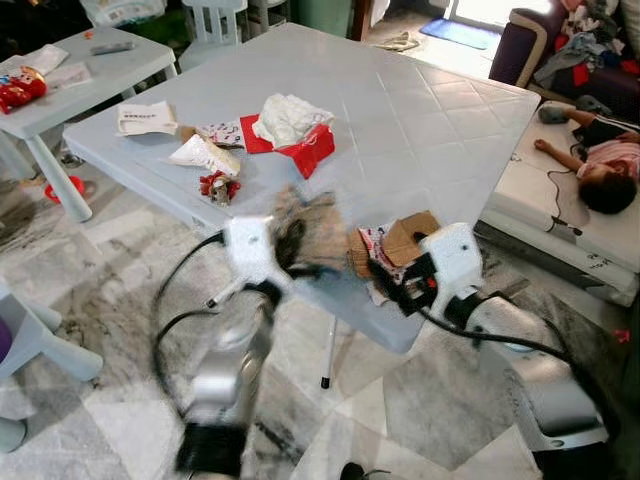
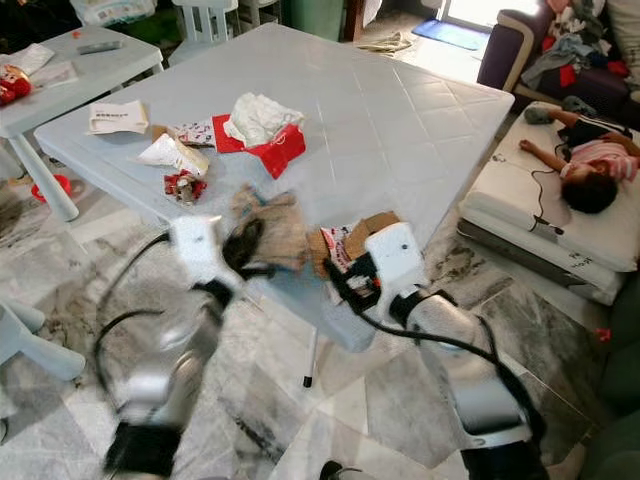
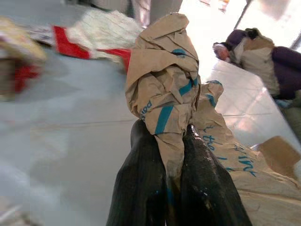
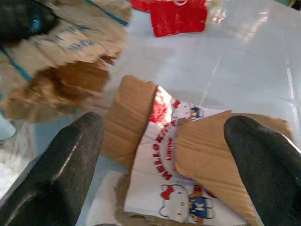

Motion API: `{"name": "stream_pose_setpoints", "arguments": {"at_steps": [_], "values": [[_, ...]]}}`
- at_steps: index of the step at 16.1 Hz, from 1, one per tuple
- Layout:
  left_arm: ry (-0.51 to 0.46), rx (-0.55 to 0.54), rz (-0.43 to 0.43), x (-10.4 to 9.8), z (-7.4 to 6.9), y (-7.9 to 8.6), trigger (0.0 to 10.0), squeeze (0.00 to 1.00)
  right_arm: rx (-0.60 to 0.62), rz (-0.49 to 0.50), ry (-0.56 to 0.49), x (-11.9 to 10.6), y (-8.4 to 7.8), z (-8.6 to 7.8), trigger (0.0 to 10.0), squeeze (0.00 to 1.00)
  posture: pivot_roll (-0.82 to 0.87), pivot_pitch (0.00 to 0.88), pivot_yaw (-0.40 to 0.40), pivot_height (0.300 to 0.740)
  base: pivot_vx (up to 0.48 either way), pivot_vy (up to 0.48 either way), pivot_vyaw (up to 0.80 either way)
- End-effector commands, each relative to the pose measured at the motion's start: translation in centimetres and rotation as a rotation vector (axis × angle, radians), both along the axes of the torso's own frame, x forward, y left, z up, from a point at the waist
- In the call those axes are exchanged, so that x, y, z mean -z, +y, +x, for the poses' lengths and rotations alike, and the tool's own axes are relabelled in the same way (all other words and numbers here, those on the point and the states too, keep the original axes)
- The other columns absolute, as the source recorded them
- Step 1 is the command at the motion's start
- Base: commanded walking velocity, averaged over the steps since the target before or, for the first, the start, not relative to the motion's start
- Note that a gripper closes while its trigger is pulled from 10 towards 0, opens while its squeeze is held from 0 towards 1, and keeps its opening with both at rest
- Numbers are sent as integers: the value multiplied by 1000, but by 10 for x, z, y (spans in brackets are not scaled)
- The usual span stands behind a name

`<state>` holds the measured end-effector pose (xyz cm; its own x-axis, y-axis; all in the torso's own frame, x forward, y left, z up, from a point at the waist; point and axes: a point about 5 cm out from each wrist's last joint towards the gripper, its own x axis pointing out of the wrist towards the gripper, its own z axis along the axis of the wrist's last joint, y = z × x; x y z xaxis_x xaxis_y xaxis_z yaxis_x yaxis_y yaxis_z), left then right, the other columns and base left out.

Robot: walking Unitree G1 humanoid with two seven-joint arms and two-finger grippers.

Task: Picking trash to rubbish bin

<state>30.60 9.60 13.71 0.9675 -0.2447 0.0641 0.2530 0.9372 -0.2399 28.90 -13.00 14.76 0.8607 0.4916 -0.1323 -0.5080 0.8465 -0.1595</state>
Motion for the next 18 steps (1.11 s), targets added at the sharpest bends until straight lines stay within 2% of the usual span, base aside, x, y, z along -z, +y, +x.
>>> {"name": "stream_pose_setpoints", "arguments": {"at_steps": [1, 3, 4, 6, 9, 12, 16, 18], "values": [[3, -22, 14, -1, -4, 4, 0, 0, -8, -12, -1, 2, 1, 0, 10000, 0, 60, 125, -57, 740, 0, 0, 0], [8, -97, 40, 1, -13, 27, 0, 0, -44, -25, -11, 2, 8, 1, 10000, 0, 73, 131, -58, 740, 0, 0, 0], [-7, -111, 46, -3, -16, 32, 0, 0, -70, -38, -2, 3, 11, 0, 10000, 0, 75, 132, -58, 740, 0, 0, 0], [-26, -112, 64, -10, -18, 36, 0, 0, -90, -67, 23, 8, 12, -1, 10000, 0, 79, 134, -56, 740, 0, 0, 0], [-35, -86, 99, -14, -25, 36, 0, 0, -35, -138, 17, 13, 4, 2, 10000, 0, 78, 135, -54, 740, 0, 0, 0], [-19, -81, 98, -12, -27, 34, 0, 0, 16, -183, 16, 16, -4, 6, 10000, 0, 78, 135, -55, 740, 0, 0, 0], [-34, -76, 91, -18, -25, 30, 0, 0, -43, -65, -75, -4, 17, 10, 10000, 0, 81, 130, -54, 740, 0, 0, 0], [-43, -116, 126, -20, -32, 37, 0, 0, -30, -29, -114, -9, 23, 13, 10000, 0, 99, 131, -52, 740, 0, 0, 0]]}}
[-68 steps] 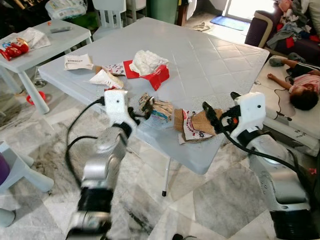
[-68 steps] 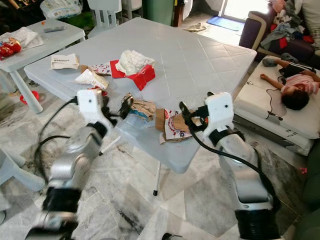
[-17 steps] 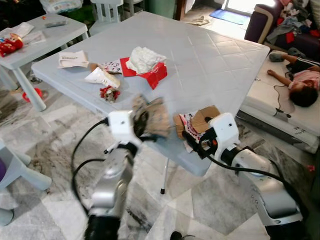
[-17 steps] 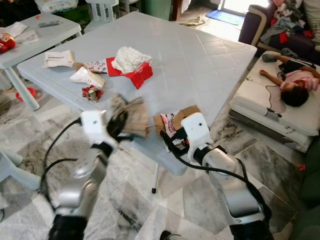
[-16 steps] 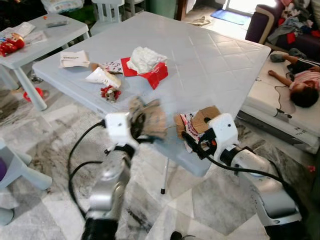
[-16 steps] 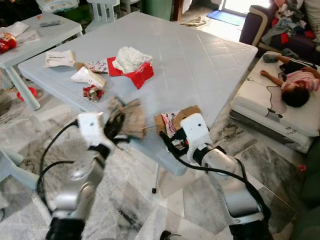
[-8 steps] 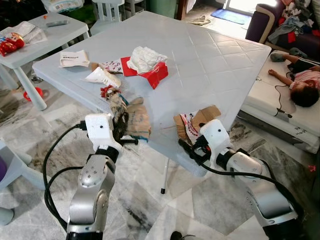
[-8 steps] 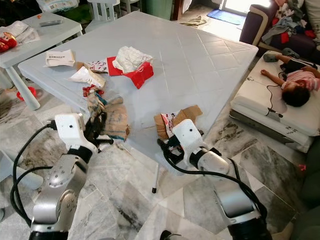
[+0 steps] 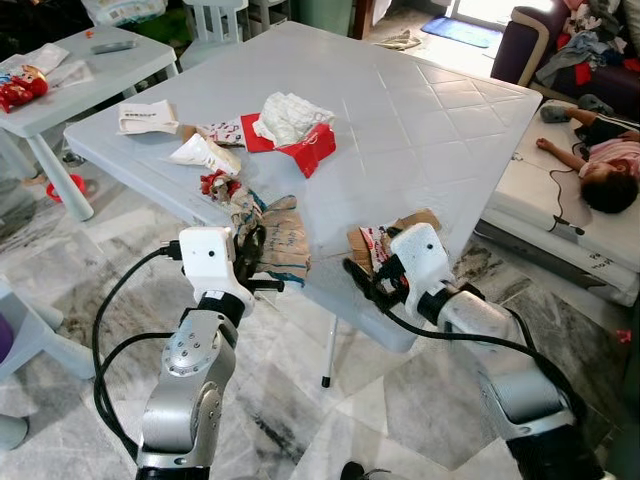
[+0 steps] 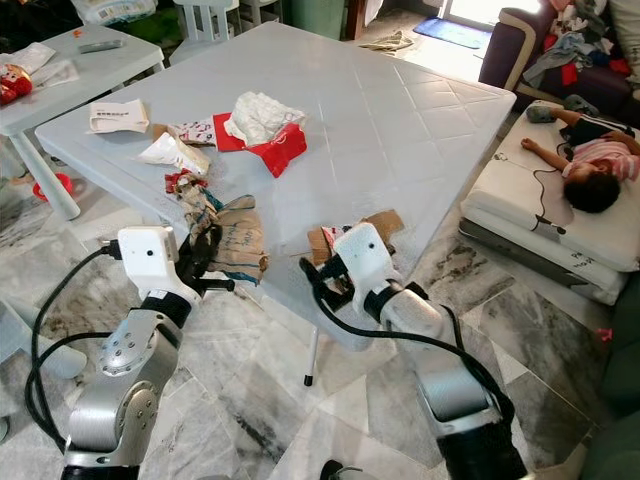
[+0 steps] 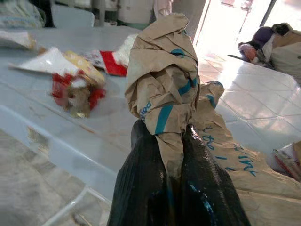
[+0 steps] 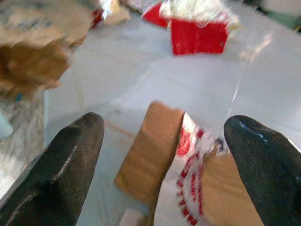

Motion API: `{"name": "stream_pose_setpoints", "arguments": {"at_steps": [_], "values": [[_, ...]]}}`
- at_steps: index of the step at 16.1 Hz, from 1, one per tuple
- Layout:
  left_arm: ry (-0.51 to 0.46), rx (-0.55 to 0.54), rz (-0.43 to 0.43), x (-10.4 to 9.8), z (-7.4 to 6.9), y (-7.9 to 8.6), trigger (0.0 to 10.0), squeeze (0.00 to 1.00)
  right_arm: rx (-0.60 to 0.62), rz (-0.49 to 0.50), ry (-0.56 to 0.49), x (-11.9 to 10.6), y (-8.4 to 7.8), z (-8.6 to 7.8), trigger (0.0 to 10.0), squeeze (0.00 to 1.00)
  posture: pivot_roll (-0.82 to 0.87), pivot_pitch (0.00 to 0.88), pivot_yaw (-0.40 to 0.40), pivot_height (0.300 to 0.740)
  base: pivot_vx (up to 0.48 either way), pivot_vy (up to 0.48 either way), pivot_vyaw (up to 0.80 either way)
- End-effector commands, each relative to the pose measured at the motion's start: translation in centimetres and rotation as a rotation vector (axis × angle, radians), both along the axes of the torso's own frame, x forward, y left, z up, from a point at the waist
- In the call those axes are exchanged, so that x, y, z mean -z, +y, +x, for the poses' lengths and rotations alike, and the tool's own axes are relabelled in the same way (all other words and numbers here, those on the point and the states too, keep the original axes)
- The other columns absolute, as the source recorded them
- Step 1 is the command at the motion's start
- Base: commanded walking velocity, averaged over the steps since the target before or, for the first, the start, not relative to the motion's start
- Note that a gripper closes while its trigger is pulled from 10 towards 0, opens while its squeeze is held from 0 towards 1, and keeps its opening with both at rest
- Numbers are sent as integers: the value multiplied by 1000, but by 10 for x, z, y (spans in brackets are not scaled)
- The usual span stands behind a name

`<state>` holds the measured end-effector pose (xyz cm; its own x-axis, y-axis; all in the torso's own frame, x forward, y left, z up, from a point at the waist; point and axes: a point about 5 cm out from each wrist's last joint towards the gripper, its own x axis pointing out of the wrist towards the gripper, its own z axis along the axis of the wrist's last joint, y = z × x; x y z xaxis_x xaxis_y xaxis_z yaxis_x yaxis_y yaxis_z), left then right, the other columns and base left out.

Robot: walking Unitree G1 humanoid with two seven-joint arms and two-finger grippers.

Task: Picking trash to rubbish bin

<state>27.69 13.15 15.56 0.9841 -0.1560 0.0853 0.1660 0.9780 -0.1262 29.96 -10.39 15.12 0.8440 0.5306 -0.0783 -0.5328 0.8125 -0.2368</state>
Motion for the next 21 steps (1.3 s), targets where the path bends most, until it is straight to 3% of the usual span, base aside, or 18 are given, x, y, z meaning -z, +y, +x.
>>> {"name": "stream_pose_setpoints", "arguments": {"at_steps": [1, 2, 5, 8, 10, 12, 16, 17, 18, 19, 21], "values": [[0, -29, 24, -1, -5, 4, 0, 0, 25, 22, -37, -6, -2, 3, 10000, 0, 99, 131, -52, 740, 0, 0, 0], [10, -95, 62, 0, -17, 17, 0, 0, 47, 51, -56, -4, 4, 9, 10000, 0, 139, 134, -51, 740, 0, 0, 0], [32, -149, 100, 3, -32, 30, 0, 0, 47, 62, -48, 2, 14, 15, 10000, 0, 187, 137, -50, 740, 0, 0, 0], [81, -205, 129, 8, -54, 41, 0, 0, -2, 52, -35, 15, 34, 21, 10000, 0, 224, 140, -49, 740, 0, 0, 0], [86, -202, 127, 8, -56, 39, 0, 0, -4, 37, -39, 19, 39, 23, 10000, 0, 227, 142, -47, 740, 0, 0, 0], [85, -191, 115, 6, -52, 35, 0, 0, 34, -66, -62, 26, 38, 29, 10000, 0, 224, 140, -44, 740, 0, 0, 0], [76, -180, 115, 2, -46, 36, 0, 0, 182, -187, -88, 32, 16, 42, 10000, 0, 218, 139, -38, 740, 0, 0, 0], [76, -180, 115, 2, -45, 36, 0, 0, 192, -179, -86, 33, 14, 43, 4980, 0, 218, 139, -38, 740, 0, 0, 0], [76, -180, 115, 2, -45, 36, 0, 0, 195, -178, -86, 33, 14, 44, 4980, 0, 218, 139, -38, 740, 0, 0, 0], [74, -181, 111, 1, -43, 35, 0, 0, 208, -158, -75, 33, 13, 45, 0, 0, 212, 137, -39, 740, 0, 0, 0], [70, -179, 105, 0, -42, 34, 0, 0, 223, -128, -54, 34, 11, 46, 0, 0, 208, 132, -42, 740, 0, 0, 0]]}}
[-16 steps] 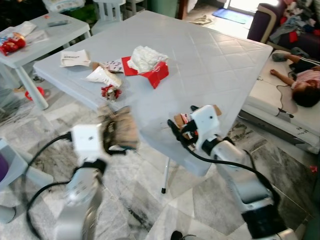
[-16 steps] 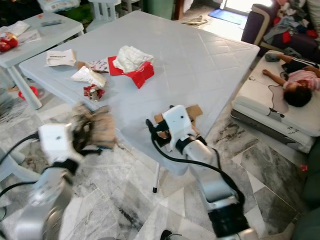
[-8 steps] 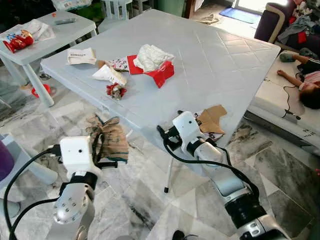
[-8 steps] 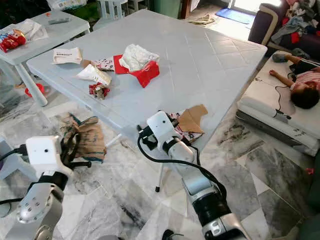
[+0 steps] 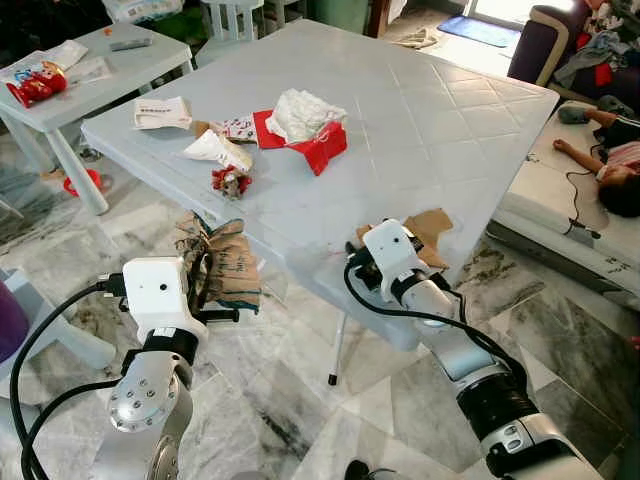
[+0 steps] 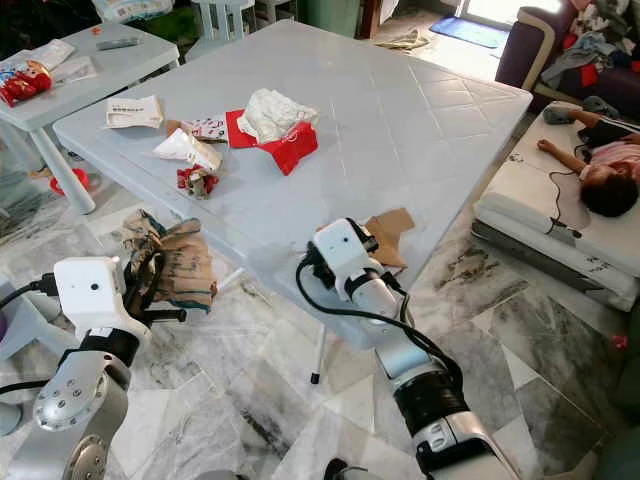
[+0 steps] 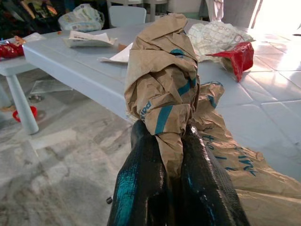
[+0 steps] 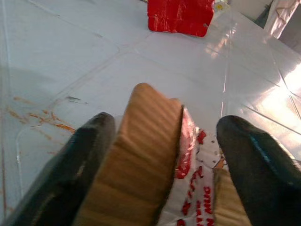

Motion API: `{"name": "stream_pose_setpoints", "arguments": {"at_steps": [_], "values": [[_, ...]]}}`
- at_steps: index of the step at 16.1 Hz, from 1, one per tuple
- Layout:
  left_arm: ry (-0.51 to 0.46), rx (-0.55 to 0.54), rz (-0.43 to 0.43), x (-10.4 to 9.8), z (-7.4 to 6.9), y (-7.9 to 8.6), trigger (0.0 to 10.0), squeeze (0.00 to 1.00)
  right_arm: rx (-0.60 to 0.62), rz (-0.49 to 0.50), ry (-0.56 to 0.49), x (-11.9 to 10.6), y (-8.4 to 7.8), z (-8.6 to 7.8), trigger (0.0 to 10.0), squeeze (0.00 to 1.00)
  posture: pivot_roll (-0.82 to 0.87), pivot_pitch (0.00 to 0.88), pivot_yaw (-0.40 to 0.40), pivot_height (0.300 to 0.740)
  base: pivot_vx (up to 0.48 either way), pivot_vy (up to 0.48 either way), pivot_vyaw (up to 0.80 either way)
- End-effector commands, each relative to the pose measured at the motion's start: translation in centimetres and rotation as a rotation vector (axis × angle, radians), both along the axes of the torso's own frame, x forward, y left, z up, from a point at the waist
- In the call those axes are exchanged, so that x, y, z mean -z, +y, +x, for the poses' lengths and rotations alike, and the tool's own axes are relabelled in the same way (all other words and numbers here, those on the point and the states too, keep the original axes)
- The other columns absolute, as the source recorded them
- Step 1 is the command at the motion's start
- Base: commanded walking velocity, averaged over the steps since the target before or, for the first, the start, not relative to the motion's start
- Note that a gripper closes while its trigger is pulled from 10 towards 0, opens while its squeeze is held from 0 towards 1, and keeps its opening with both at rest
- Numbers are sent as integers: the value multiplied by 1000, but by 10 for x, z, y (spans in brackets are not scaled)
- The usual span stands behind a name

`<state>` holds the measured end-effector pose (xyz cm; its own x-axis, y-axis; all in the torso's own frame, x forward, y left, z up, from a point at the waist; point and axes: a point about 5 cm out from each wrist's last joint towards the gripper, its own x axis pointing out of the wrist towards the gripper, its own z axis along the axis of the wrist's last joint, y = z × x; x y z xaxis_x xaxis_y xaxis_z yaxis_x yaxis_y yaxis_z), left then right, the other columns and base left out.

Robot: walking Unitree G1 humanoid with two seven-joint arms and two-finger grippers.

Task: Picking trash to rubbish bin

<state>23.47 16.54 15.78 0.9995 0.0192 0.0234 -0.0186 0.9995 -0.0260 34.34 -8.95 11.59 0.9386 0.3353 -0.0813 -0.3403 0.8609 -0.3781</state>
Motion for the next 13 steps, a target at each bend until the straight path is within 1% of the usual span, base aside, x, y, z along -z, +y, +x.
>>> {"name": "stream_pose_setpoints", "arguments": {"at_steps": [1, 6, 13], "values": [[13, 4, -4, 2, 1, -1, 0, 0, 30, 27, 9, -1, -5, 3, 0, 0, 208, 132, -42, 740, 0, 0, 0], [2, 10, -5, 0, 7, 0, 0, 0, 40, 83, 44, 1, -9, 4, 0, 0, 205, 120, -44, 740, 0, 0, 0], [-2, 10, -9, -1, 10, 0, 0, 0, 23, 141, 68, 3, -5, 1, 0, 0, 199, 125, -39, 740, 0, 0, 0]]}}
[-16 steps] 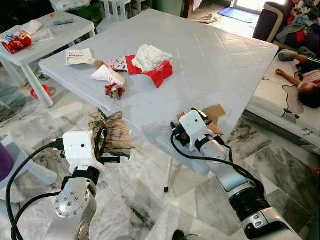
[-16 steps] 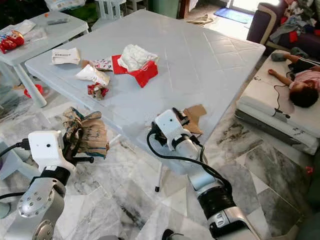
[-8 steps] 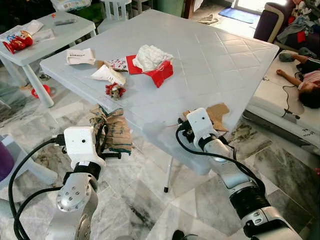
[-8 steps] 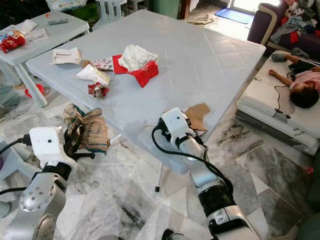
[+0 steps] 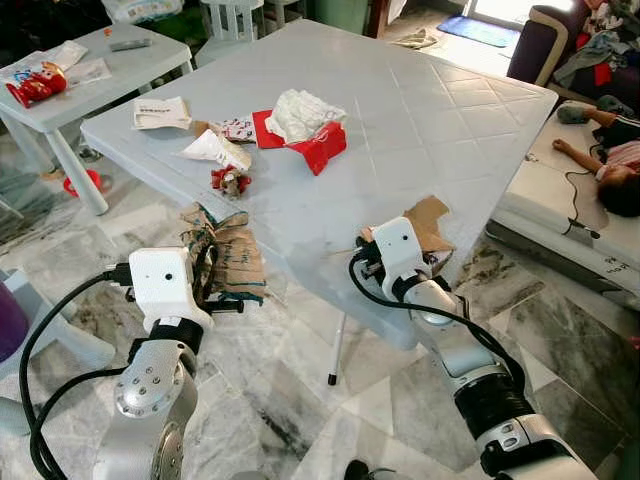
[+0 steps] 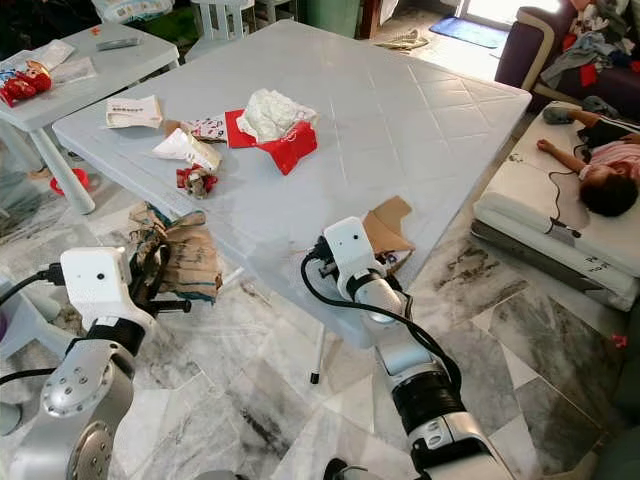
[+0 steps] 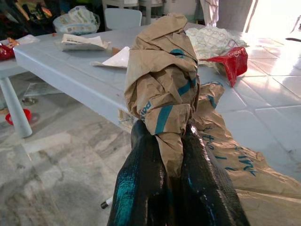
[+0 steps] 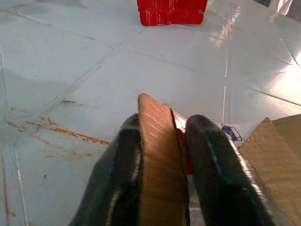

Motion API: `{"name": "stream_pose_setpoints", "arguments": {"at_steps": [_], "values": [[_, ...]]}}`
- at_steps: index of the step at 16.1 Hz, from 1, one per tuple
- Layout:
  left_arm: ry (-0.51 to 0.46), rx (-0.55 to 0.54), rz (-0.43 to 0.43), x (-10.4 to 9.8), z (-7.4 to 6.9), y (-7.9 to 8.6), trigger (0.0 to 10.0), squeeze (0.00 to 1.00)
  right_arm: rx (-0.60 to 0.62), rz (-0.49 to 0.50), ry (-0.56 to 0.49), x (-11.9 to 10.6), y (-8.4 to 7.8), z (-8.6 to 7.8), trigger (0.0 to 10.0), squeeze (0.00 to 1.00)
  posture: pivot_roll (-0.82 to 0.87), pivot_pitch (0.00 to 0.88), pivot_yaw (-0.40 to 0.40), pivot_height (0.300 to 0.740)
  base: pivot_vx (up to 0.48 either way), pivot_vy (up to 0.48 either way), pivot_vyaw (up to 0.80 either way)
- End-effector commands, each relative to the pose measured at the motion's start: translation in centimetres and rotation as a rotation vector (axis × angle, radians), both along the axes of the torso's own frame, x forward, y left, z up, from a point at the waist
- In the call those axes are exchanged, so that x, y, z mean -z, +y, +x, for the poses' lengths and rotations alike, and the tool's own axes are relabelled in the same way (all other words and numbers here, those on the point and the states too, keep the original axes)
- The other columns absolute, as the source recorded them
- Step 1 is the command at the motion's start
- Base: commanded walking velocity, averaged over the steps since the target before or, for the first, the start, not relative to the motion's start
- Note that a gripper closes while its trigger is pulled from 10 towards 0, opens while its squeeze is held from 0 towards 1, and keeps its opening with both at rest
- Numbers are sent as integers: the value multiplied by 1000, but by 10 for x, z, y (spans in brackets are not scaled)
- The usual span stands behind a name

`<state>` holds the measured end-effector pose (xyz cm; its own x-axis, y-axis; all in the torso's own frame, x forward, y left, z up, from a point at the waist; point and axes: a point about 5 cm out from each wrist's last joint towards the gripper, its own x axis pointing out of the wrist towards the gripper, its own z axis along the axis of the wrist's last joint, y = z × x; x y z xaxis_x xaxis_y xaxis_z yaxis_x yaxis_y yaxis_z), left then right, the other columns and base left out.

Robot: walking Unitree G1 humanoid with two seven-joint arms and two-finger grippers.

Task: Picking trash to rubbish bin

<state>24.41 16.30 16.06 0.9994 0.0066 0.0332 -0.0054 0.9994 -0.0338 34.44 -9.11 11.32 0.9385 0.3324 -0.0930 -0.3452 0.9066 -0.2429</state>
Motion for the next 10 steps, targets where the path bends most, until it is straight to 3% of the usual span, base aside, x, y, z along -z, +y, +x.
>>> {"name": "stream_pose_setpoints", "arguments": {"at_steps": [1, 10], "values": [[6, -3, -2, 1, 1, 3, 0, 0, 7, 17, 11, 0, -3, 0, 0, 0, 199, 125, -39, 740, 0, 0, 0], [-10, -3, -10, -2, 7, 1, 0, 0, 5, 81, 8, -6, -2, 2, 0, 0, 190, 124, -39, 740, 0, 0, 0]]}}
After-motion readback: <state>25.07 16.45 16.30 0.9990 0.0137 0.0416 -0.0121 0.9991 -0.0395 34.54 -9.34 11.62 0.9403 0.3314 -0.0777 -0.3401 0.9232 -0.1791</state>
